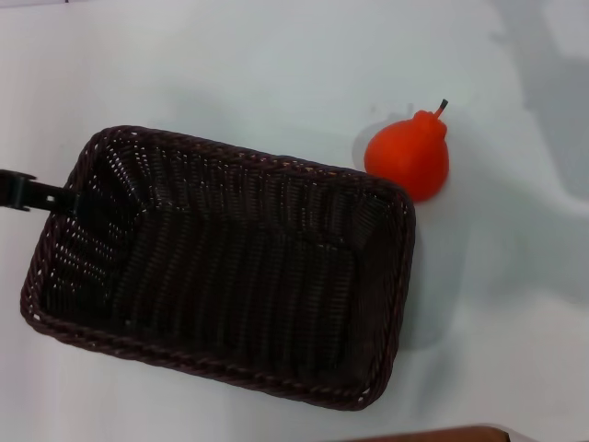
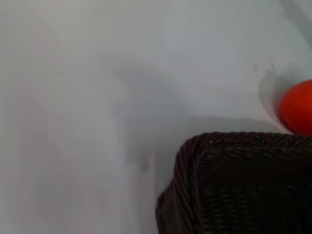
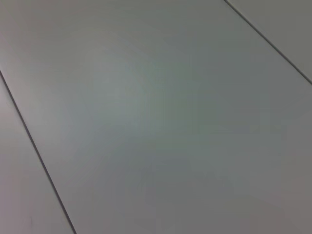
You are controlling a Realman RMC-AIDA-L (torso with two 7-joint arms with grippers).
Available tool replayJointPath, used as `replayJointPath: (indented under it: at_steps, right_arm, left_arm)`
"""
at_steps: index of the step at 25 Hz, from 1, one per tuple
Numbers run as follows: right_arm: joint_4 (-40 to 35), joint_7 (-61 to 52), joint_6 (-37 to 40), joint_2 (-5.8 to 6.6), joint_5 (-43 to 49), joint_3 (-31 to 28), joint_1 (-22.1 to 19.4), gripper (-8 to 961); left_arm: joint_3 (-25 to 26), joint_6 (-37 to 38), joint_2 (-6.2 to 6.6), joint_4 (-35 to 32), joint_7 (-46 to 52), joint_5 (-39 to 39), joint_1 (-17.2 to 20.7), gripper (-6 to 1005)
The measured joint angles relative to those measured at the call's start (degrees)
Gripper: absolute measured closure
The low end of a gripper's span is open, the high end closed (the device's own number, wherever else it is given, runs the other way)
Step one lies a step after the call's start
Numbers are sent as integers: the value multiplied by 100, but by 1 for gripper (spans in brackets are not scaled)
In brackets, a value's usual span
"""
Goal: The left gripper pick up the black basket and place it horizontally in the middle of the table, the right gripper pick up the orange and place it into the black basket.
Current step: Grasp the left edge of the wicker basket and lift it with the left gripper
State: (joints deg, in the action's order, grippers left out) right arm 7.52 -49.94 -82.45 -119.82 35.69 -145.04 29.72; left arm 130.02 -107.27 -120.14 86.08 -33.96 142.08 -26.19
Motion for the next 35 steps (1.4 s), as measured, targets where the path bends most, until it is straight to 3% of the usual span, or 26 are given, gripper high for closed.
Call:
replayJointPath:
  at_steps: [12, 25, 32, 35]
  right_arm:
    - [4, -1, 32, 11, 0, -54, 18, 81]
    - [-8, -33, 129, 11, 0, -76, 2, 84]
    - [-32, -34, 139, 15, 0, -77, -12, 85]
    - [-38, -34, 141, 19, 0, -79, -31, 86]
  left_arm:
    - [-143, 381, 0, -667, -40, 438, -153, 279]
    - [-232, 415, -27, -856, -75, 499, -135, 308]
    - [-192, 396, -116, -656, -94, 504, -89, 772]
    - [-171, 376, -145, -542, -94, 487, -46, 793]
